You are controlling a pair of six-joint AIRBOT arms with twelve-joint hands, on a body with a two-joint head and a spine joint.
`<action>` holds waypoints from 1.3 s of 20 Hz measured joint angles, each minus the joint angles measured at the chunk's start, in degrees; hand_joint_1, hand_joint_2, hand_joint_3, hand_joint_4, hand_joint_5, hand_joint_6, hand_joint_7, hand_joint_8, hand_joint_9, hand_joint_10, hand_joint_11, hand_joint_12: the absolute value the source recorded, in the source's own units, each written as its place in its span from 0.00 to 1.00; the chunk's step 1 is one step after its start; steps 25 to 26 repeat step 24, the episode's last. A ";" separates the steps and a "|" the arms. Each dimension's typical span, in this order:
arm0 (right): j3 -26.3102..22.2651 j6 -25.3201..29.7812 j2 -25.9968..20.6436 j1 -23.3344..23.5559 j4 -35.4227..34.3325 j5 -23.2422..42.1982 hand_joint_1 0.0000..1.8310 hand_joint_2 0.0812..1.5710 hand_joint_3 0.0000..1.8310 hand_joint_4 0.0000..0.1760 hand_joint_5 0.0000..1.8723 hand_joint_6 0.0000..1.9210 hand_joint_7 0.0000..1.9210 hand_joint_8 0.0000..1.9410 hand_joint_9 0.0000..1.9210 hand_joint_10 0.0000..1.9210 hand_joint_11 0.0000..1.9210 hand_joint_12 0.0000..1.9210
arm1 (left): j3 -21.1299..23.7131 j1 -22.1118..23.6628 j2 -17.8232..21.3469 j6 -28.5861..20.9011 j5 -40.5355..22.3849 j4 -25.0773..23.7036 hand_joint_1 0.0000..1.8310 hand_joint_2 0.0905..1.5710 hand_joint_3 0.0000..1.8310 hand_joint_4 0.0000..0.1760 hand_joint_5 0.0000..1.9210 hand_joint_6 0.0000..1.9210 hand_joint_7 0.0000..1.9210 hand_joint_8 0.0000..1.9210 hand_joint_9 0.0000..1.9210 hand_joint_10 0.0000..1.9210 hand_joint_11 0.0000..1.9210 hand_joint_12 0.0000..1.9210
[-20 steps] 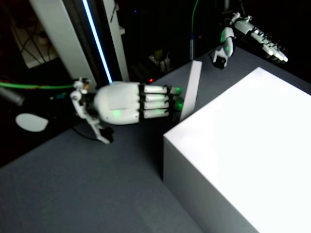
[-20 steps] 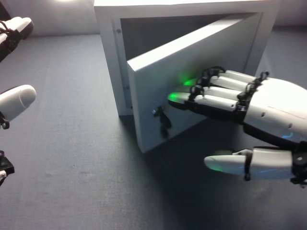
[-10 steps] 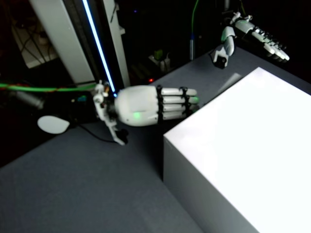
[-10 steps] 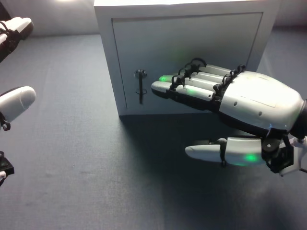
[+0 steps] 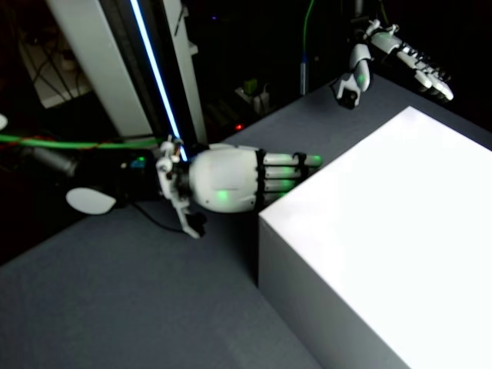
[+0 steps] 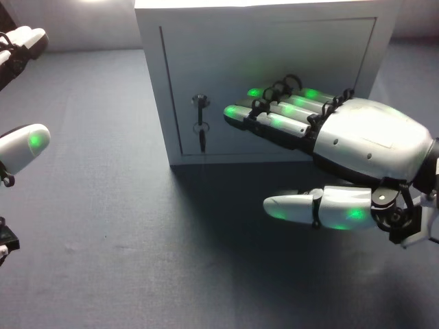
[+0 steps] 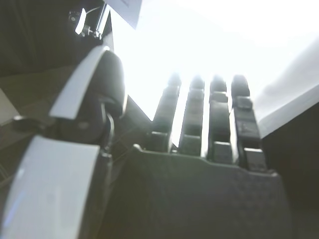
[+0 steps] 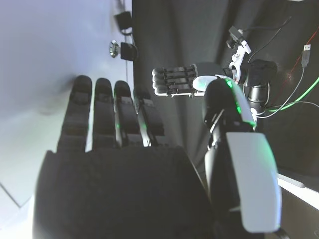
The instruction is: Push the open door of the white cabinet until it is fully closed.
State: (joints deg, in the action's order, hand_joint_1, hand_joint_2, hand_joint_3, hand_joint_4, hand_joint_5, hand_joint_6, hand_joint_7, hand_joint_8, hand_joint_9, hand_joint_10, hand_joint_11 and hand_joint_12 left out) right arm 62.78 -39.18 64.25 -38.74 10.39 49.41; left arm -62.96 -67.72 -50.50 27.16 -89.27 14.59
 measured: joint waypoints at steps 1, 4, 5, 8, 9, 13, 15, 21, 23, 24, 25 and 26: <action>-0.24 0.44 -0.02 0.00 1.44 0.11 0.13 0.81 0.00 0.00 0.00 0.00 0.00 0.00 0.00 0.00 0.00 0.00 | 0.00 -0.11 0.02 0.00 0.02 -0.04 0.13 0.92 0.00 0.00 0.02 0.00 0.00 0.00 0.00 0.00 0.00 0.05; -2.03 3.43 -1.55 0.00 5.70 0.72 0.14 0.78 0.00 0.00 0.01 0.00 0.00 0.00 0.02 0.00 0.00 0.11 | 0.17 -0.37 0.00 0.00 -0.13 -0.02 0.14 0.92 0.00 0.00 0.02 0.00 0.00 0.00 0.00 0.00 0.00 0.05; -3.10 4.17 -3.41 0.00 6.93 1.16 0.18 0.77 0.00 0.00 0.04 0.00 0.02 0.00 0.04 0.01 0.00 0.20 | 0.17 -0.37 0.02 0.00 -0.37 -0.07 0.11 0.92 0.00 0.00 0.02 0.00 0.00 0.00 0.00 0.00 0.00 0.05; -4.85 4.83 -6.80 -1.42 5.92 4.90 0.16 0.79 0.00 0.00 0.03 0.00 0.00 0.00 0.06 0.01 0.00 0.34 | 0.31 -1.03 0.02 0.00 -0.59 0.76 0.06 0.92 0.00 0.00 0.01 0.00 0.00 0.00 0.00 0.00 0.00 0.04; -5.51 4.87 -7.78 -2.21 6.25 5.53 0.16 0.80 0.00 0.00 0.01 0.00 0.00 0.00 0.04 0.01 0.00 0.29 | 0.59 -1.14 0.09 0.02 -0.70 0.74 0.09 0.92 0.00 0.00 0.02 0.00 0.00 0.00 0.00 0.00 0.00 0.03; -8.68 4.98 -12.59 -6.08 6.32 10.75 0.12 0.80 0.00 0.00 0.01 0.00 0.01 0.00 0.00 0.00 0.00 0.34 | 1.01 -2.36 0.48 0.00 -2.05 1.62 0.13 0.91 0.00 0.00 0.03 0.00 0.00 0.00 0.00 0.00 0.01 0.01; -10.10 4.00 -15.85 -9.22 2.71 13.49 0.11 0.80 0.00 0.00 0.00 0.00 0.00 0.00 0.00 0.00 0.00 0.25 | 1.01 -2.56 0.68 0.02 -2.38 2.16 0.11 0.92 0.00 0.00 0.02 0.00 0.00 0.00 0.00 0.00 0.01 0.01; -14.53 -3.34 -23.54 -19.71 -9.40 23.15 0.07 0.77 0.00 0.00 0.00 0.00 0.00 0.00 0.00 0.00 0.00 0.00 | 1.27 -2.56 0.79 0.00 -2.91 1.75 0.09 0.91 0.00 0.00 0.00 0.00 0.00 0.00 0.00 0.00 0.00 0.01; -15.28 -4.68 -24.65 -22.88 -12.81 26.25 0.05 0.77 0.00 0.00 0.00 0.00 0.00 0.00 0.00 0.00 0.00 0.00 | 1.25 -2.56 0.79 0.00 -2.84 1.99 0.08 0.90 0.00 0.00 0.00 0.00 0.00 0.00 0.00 0.00 0.00 0.00; -15.82 -5.68 -25.22 -25.40 -16.13 28.92 0.06 0.78 0.00 0.00 0.00 0.00 0.00 0.00 0.00 0.00 0.01 0.01 | 1.25 -2.56 0.79 0.00 -2.93 1.97 0.07 0.89 0.00 0.00 0.00 0.00 0.00 0.00 0.00 0.00 0.00 0.00; -15.82 -5.68 -25.22 -25.40 -16.13 28.92 0.06 0.78 0.00 0.00 0.00 0.00 0.00 0.00 0.00 0.00 0.01 0.01 | 1.25 -2.56 0.79 0.00 -2.93 1.97 0.07 0.89 0.00 0.00 0.00 0.00 0.00 0.00 0.00 0.00 0.00 0.00; -15.82 -5.68 -25.22 -25.40 -16.13 28.92 0.06 0.78 0.00 0.00 0.00 0.00 0.00 0.00 0.00 0.00 0.01 0.01 | 1.25 -2.56 0.79 0.00 -2.93 1.97 0.07 0.89 0.00 0.00 0.00 0.00 0.00 0.00 0.00 0.00 0.00 0.00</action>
